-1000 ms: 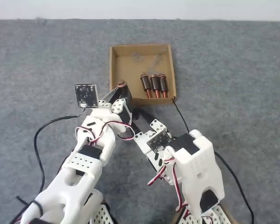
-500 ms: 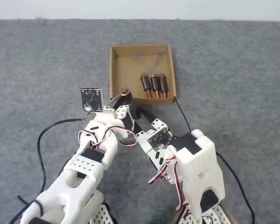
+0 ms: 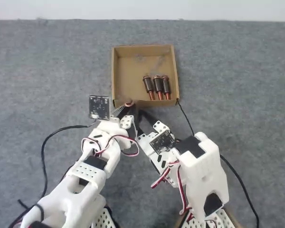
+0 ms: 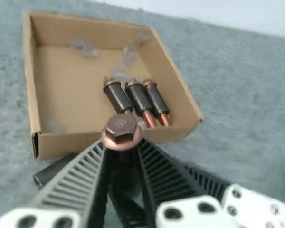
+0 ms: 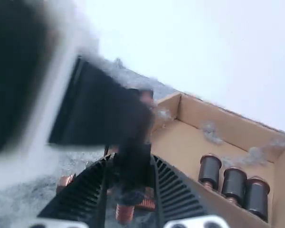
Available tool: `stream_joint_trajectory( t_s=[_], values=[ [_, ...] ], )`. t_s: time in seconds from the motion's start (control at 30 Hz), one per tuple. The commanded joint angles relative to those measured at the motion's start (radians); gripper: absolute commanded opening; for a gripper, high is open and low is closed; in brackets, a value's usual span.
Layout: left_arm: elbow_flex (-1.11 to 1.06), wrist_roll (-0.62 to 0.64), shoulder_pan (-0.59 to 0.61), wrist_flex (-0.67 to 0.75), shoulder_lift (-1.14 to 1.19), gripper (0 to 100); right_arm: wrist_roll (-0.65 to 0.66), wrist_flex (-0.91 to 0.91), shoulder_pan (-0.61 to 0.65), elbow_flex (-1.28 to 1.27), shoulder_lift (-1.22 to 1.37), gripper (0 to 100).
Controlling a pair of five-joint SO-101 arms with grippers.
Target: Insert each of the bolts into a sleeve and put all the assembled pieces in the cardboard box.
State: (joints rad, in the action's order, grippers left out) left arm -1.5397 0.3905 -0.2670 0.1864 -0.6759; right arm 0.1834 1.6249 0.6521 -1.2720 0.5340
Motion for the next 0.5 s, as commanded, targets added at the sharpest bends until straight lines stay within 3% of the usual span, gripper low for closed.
stream_joint_trajectory(
  t_s=[0.0, 0.47],
  values=[
    [-0.004, -0.035, -0.002, -0.002, -0.020, 1, 0.000, -0.004, -0.031, -0.038, -0.107, 0.7],
    [-0.002, -0.037, -0.003, -0.002, -0.021, 1, -0.003, -0.105, -0.053, -0.014, -0.131, 0.7]
  ],
)
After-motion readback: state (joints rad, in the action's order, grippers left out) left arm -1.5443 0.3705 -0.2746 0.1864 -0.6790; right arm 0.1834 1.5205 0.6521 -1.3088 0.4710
